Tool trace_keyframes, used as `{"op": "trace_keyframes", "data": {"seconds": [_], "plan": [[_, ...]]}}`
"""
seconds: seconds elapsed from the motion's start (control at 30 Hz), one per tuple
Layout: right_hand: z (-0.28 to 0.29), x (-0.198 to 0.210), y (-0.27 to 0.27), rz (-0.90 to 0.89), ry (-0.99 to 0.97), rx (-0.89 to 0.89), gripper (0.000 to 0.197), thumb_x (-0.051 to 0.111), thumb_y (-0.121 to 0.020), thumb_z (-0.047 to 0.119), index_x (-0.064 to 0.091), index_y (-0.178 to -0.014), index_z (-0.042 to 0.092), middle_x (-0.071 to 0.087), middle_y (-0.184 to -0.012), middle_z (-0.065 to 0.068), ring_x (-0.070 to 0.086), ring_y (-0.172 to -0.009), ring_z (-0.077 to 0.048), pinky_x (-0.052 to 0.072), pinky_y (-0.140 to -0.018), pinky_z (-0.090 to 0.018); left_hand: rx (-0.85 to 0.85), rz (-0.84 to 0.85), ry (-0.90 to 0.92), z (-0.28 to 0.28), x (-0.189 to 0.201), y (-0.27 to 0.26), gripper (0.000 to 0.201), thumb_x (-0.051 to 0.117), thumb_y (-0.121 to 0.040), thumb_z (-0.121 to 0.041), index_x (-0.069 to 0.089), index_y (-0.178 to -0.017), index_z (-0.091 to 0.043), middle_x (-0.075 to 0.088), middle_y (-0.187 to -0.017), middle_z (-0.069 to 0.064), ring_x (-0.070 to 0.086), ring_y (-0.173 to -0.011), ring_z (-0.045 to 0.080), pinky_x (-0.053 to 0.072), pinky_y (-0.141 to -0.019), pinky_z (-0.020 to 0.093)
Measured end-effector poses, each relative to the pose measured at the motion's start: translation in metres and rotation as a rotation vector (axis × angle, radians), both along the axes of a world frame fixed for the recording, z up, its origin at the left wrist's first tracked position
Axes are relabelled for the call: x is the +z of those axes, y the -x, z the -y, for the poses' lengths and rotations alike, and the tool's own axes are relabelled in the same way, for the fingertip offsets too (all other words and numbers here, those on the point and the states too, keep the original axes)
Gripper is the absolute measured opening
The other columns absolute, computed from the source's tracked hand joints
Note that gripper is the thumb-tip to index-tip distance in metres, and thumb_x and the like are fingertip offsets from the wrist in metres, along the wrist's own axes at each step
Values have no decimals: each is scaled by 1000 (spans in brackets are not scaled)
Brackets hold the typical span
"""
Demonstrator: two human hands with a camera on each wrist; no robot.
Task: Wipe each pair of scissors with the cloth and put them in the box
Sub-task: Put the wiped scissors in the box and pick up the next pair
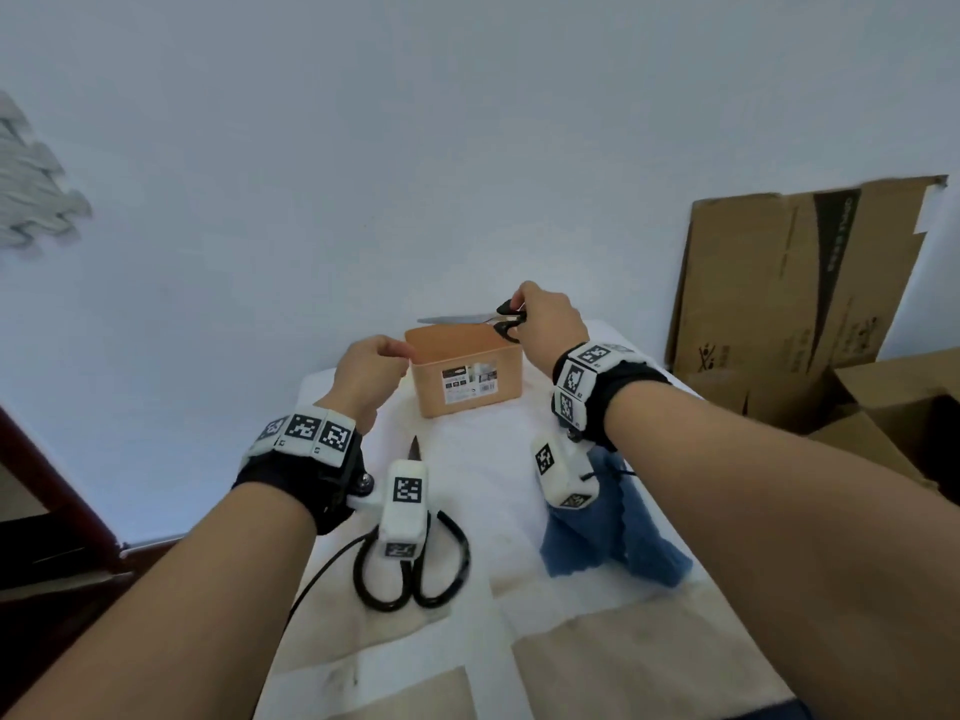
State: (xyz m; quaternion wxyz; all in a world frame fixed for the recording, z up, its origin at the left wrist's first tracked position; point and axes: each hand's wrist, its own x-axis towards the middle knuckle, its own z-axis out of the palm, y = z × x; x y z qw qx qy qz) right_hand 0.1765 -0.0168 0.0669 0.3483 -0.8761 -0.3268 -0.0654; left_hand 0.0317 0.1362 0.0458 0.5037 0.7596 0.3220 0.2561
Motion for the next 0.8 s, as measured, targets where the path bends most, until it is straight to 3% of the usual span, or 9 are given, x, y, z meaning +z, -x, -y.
{"op": "trace_keyframes", "data": {"seconds": [0.13, 0.27, 0.37, 0.5, 0.57, 0.7, 0.8], "plan": [[-34, -4, -27, 105, 159, 40, 20, 60, -92, 16, 55, -110, 9, 64, -115, -11, 58, -103, -31, 52, -78, -39, 21, -13, 6, -19, -2, -10, 27, 52, -91, 3, 66, -86, -21, 63, -92, -3, 58, -97, 20, 49, -95, 39], [-62, -18, -40, 133, 326, 36, 23, 57, -94, 14, 54, -116, 8, 60, -116, -13, 53, -109, -31, 49, -80, -37, 28, -17, 23, -35, -8, -21, 26, 51, -91, 3, 66, -91, -18, 63, -99, -1, 57, -100, 20, 47, -93, 36], [-78, -29, -46, 109, 389, 35, 24, 57, -93, 16, 57, -117, 10, 62, -118, -12, 56, -110, -31, 49, -88, -38, 35, -22, 37, -42, -11, -27, 25, 51, -91, 3, 66, -95, -16, 62, -101, 1, 57, -100, 20, 48, -96, 38], [-94, -36, -46, 42, 468, -28, 27, 52, -91, 16, 63, -116, 21, 62, -120, -3, 48, -119, -26, 37, -102, -39, 42, -26, 44, -50, -15, -32, 25, 51, -92, 3, 67, -99, -15, 63, -99, -1, 58, -98, 19, 48, -100, 39], [-96, -40, -47, -10, 483, -25, 27, 52, -90, 16, 66, -111, 25, 62, -118, -1, 47, -118, -25, 33, -101, -40, 47, -29, 59, -52, -18, -34, 26, 51, -91, 3, 67, -98, -15, 63, -97, -2, 58, -99, 19, 48, -101, 40], [-95, -49, -56, -72, 438, -39, 31, 48, -81, 15, 70, -101, 24, 64, -114, 0, 49, -112, -27, 27, -85, -39, 47, -28, 82, -52, -22, -38, 28, 50, -91, 4, 67, -91, -19, 62, -94, -5, 58, -102, 20, 48, -102, 42], [-84, -42, -48, -65, 279, -28, 34, 45, -82, 9, 73, -95, 23, 70, -106, 1, 58, -107, -25, 34, -91, -36, 43, -24, 88, -50, -23, -39, 31, 51, -91, 3, 65, -84, -23, 62, -94, -4, 58, -101, 20, 48, -103, 43]]}}
